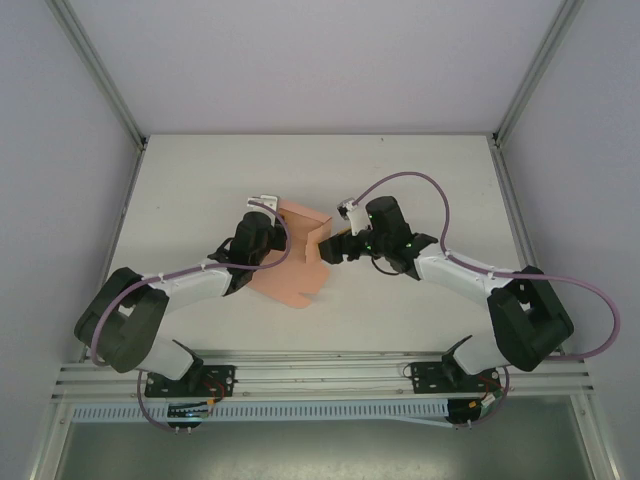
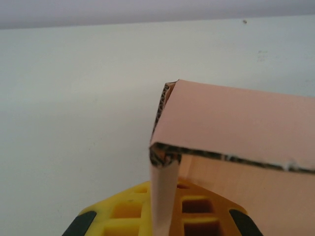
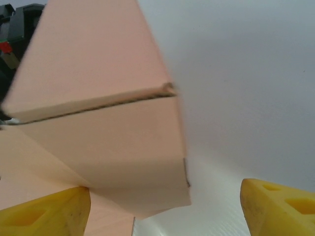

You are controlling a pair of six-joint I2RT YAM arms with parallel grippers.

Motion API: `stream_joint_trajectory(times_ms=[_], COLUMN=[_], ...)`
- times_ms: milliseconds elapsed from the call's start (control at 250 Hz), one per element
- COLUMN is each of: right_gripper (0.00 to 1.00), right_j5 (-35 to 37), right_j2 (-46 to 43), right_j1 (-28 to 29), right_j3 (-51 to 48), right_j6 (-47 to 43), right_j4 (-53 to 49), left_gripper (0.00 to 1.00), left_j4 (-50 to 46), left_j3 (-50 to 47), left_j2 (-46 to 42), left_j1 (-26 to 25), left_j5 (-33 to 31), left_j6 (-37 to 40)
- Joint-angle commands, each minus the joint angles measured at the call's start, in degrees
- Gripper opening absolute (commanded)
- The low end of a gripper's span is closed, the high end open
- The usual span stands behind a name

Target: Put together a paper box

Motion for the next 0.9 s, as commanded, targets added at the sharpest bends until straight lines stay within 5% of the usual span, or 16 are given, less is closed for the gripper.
stream_joint_trajectory(times_ms=[0, 164, 320, 500, 799, 895], right_gripper=[0.84, 0.84, 0.83, 0.64, 0.6, 0.5], right_j5=[-1.5, -2.0, 4.6, 9.4, 28.8, 29.9], right_j2=[0.7, 1.1, 1.4, 3.4, 5.1, 5.0], right_j1=[1.5, 1.5, 1.5, 2.5, 3.7, 3.8], right_j3=[1.9, 1.1, 1.2, 2.4, 2.8, 1.9], right_j6=[-1.0, -0.4, 0.4, 0.1, 4.2, 5.2], right_j4=[2.3, 2.6, 3.0, 5.3, -1.0, -0.9], left_gripper=[0.0, 0.0, 0.0, 0.0, 0.0, 0.0], left_j4=[0.7, 2.5, 5.5, 4.5, 2.6, 2.7], left_j3=[2.3, 0.5, -1.3, -0.7, -1.2, -1.5], left_j2=[0.1, -0.1, -1.8, -1.6, -2.9, -3.1], left_j1=[-0.6, -0.6, -0.6, -0.6, -0.6, -0.6], left_j5=[2.2, 2.3, 6.9, 8.4, 3.3, 3.3], left_j6=[-1.4, -1.0, 0.3, 0.6, 0.2, 0.1])
